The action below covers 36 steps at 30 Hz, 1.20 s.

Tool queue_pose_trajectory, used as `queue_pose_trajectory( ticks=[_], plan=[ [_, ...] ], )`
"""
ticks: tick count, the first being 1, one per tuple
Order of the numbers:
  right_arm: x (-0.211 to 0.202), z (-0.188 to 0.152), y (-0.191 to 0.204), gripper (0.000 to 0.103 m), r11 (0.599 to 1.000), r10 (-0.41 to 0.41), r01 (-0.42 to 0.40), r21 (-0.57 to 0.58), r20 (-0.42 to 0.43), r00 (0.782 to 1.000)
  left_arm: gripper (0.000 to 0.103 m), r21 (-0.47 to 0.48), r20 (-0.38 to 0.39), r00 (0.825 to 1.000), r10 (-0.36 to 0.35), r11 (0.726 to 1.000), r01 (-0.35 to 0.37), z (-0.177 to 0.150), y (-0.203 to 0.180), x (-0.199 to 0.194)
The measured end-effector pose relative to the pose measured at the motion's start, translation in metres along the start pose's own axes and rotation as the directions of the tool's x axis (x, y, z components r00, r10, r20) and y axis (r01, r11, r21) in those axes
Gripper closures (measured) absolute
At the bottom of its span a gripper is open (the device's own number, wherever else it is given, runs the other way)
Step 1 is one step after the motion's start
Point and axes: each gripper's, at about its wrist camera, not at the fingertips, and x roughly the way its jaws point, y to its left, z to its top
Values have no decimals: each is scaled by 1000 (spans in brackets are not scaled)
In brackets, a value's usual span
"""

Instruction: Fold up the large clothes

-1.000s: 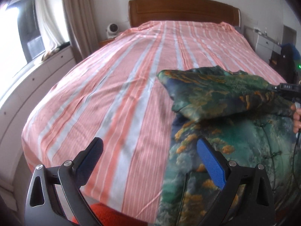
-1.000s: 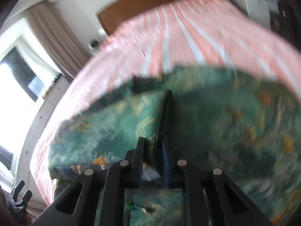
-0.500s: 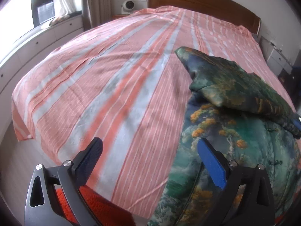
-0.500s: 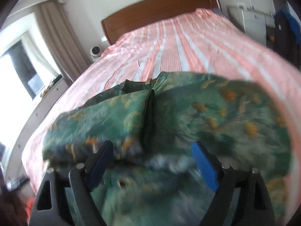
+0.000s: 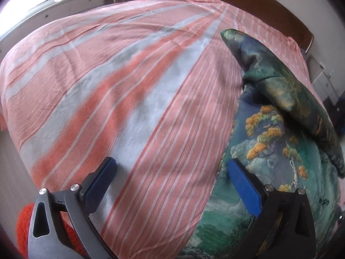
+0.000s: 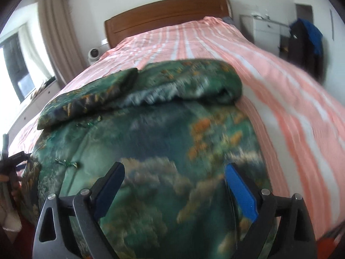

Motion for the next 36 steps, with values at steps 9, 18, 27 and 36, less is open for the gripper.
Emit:
queue_pose_trajectory(
  ticks=[9, 18, 27, 36],
  plan=[
    [7, -12, -2, 2, 1000, -10, 9, -13, -8, 1000, 0, 32, 21, 1000, 3, 999, -3, -4, -5, -1],
    [12, -17, 0, 0, 999, -22, 21, -23, -9, 1000, 0, 37, 26, 1000, 2, 999, -3, -5, -4, 0],
    [10, -18, 2, 1, 999, -30, 30, -35, -2, 1000, 1, 39, 11, 1000, 11, 999, -12, -1, -2, -16],
    [-11, -9, -3, 1, 1000, -13, 14, -13, 61, 998, 1, 106, 334, 921, 201, 963, -248, 59, 36, -163]
  ],
)
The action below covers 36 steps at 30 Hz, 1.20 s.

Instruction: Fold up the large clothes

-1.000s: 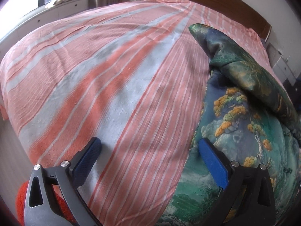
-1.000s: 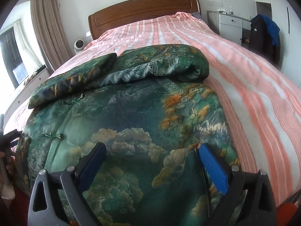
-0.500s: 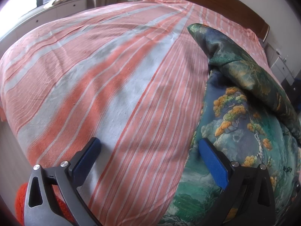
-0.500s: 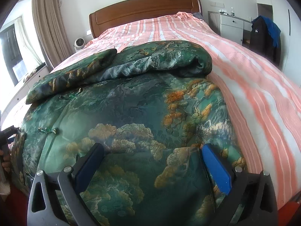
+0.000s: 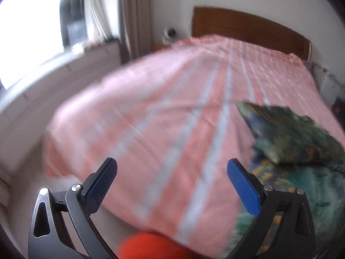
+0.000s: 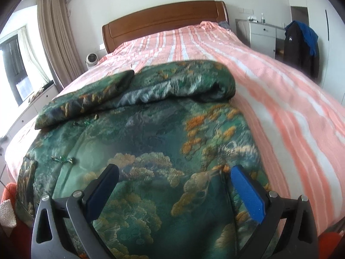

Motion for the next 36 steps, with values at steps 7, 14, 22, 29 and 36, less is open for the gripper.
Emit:
queue_pose_trajectory(
  ticks=[7, 14, 22, 29, 36],
  plan=[
    [-53, 55, -35, 1, 987, -1, 9, -161, 50, 999, 0, 363, 204, 899, 387, 823, -437, 51, 38, -72],
    [-66, 37, -94, 1, 989, 35, -76, -125, -300, 953, 1, 81, -298, 911, -285, 943, 322, -59, -15, 14],
    [-53, -28, -99, 1, 979, 171, -203, -4, -523, 835, 4, 252, -542, 758, -363, 790, 558, -135, -122, 51],
    [-21, -49, -74, 1, 967, 215, -255, 15, -591, 778, 3, 194, -687, 666, -290, 811, 553, -151, -129, 83],
    [-7, -61, -58, 48, 966, 154, -254, -50, -677, 720, 24, 104, -797, 522, -304, 782, 615, -180, -134, 81]
  ],
)
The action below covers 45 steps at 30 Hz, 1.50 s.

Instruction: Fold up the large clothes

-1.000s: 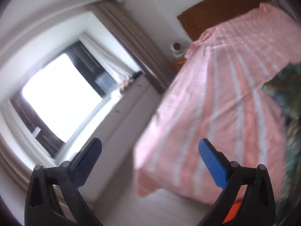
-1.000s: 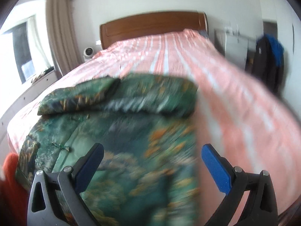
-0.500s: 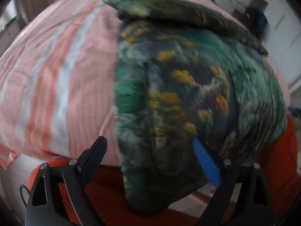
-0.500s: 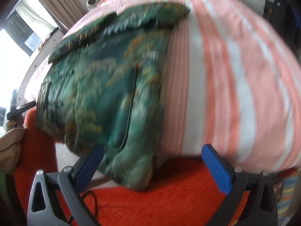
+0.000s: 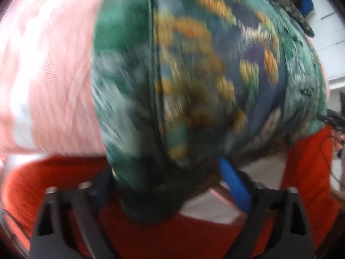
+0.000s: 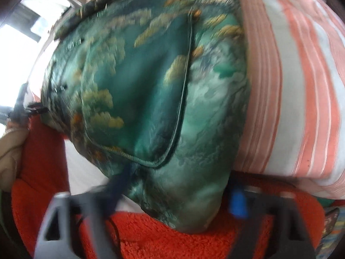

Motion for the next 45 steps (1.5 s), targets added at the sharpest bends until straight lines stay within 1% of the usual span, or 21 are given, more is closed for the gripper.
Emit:
queue_pose_trajectory(
  ticks=[3, 4, 5, 11, 14, 16, 18, 21, 24, 25, 26, 27, 28, 30, 33, 34, 35, 37, 39, 43, 45],
  plan=[
    [-7, -2, 2, 74, 1000, -4, 4, -18, 3, 1000, 61, -11, 15, 1000, 19, 1000, -19, -5, -1, -1],
    [-12, -2, 2, 79, 1000, 6, -6, -15, 6, 1000, 77, -31, 25, 1000, 8, 999, -8, -6, 1, -4],
    [-16, -3, 3, 81, 1000, 22, -22, -12, 8, 1000, 84, -44, 33, 999, -4, 999, 6, -8, 1, -6],
    [-53, -2, 8, 88, 988, 156, -155, -23, 60, 986, 93, -37, 110, 985, -135, 989, 140, -33, -1, -42],
    [-84, 7, 4, 89, 953, 299, -304, 6, 146, 943, 94, -58, 199, 945, -260, 959, 277, -35, 6, -89],
    [-105, 21, -1, 89, 922, 375, -387, 12, 222, 900, 94, -31, 276, 917, -287, 951, 307, -23, 5, -122],
    [-128, 41, -7, 89, 901, 409, -433, 10, 313, 857, 94, 10, 347, 891, -293, 951, 309, -5, -1, -153],
    [-154, 84, -18, 89, 886, 410, -464, 13, 447, 795, 94, 77, 469, 852, -233, 972, 223, 51, -20, -198],
    [-156, 150, -32, 89, 885, 345, -460, 68, 568, 747, 84, 15, 598, 792, -122, 990, 141, 133, -18, -219],
    [-153, 166, -41, 89, 883, 314, -458, 101, 598, 737, 77, -23, 611, 788, -78, 993, 115, 163, -21, -214],
    [-146, 186, -52, 87, 876, 273, -459, 149, 632, 725, 51, -47, 598, 800, -36, 996, 80, 187, -23, -207],
    [-138, 202, -61, 78, 866, 244, -463, 189, 649, 721, 37, -70, 584, 812, 11, 997, 37, 208, -26, -200],
    [-127, 217, -71, 52, 849, 227, -475, 232, 652, 724, 26, -91, 576, 815, 59, 996, -8, 219, -25, -195],
    [-112, 229, -90, 16, 805, 172, -486, 341, 650, 741, 26, -101, 581, 811, 72, 995, -16, 217, -20, -187],
    [-114, 219, -106, 14, 770, 167, -531, 355, 691, 703, 14, -101, 610, 792, 28, 994, 42, 203, 13, -197],
    [-119, 214, -107, 13, 788, 155, -511, 343, 694, 703, 10, -97, 621, 784, 20, 994, 51, 197, 21, -195],
    [-125, 212, -105, 12, 829, 113, -448, 334, 685, 720, 9, -93, 623, 782, 15, 994, 55, 192, 28, -190],
    [-130, 213, -93, 11, 914, 42, -291, 282, 647, 761, 9, -98, 595, 804, 27, 994, 39, 199, 33, -176],
    [-126, 220, -80, 11, 955, 21, -195, 225, 602, 798, 10, -124, 553, 830, 69, 992, 0, 222, 31, -157],
    [-100, 251, -53, 11, 983, -66, -35, 181, 522, 851, 10, -142, 489, 863, 125, 988, -63, 250, 21, -124],
    [-77, 276, -47, 11, 980, -138, 51, 190, 479, 867, 20, -132, 464, 871, 160, 985, -111, 259, 13, -112]
  ],
)
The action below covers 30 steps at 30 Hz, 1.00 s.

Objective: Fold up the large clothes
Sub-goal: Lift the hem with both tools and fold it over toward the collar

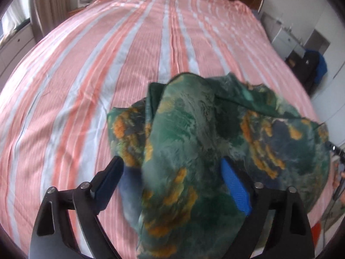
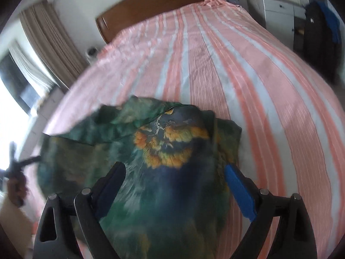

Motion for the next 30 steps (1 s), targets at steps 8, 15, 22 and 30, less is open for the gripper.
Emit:
queue_pose_trajectory(
  ticks=[8, 15, 22, 30],
  plan=[
    [-10, 2, 34, 89, 962, -182, 204, -179, 130, 975, 95, 80, 123, 991, 54, 995, -64, -16, -18, -57],
    [-80, 53, 68, 89, 941, -167, 263, -213, 383, 909, 95, 55, 378, 924, 66, 994, -93, 45, -29, -98],
    [0, 99, 53, 89, 947, -219, 291, -134, 391, 894, 94, 0, 259, 951, 168, 985, -174, 79, -5, 28],
    [137, 56, -11, 84, 977, -215, 213, 29, 145, 966, 88, -56, 189, 979, 80, 996, -70, 47, 27, 107]
  ],
)
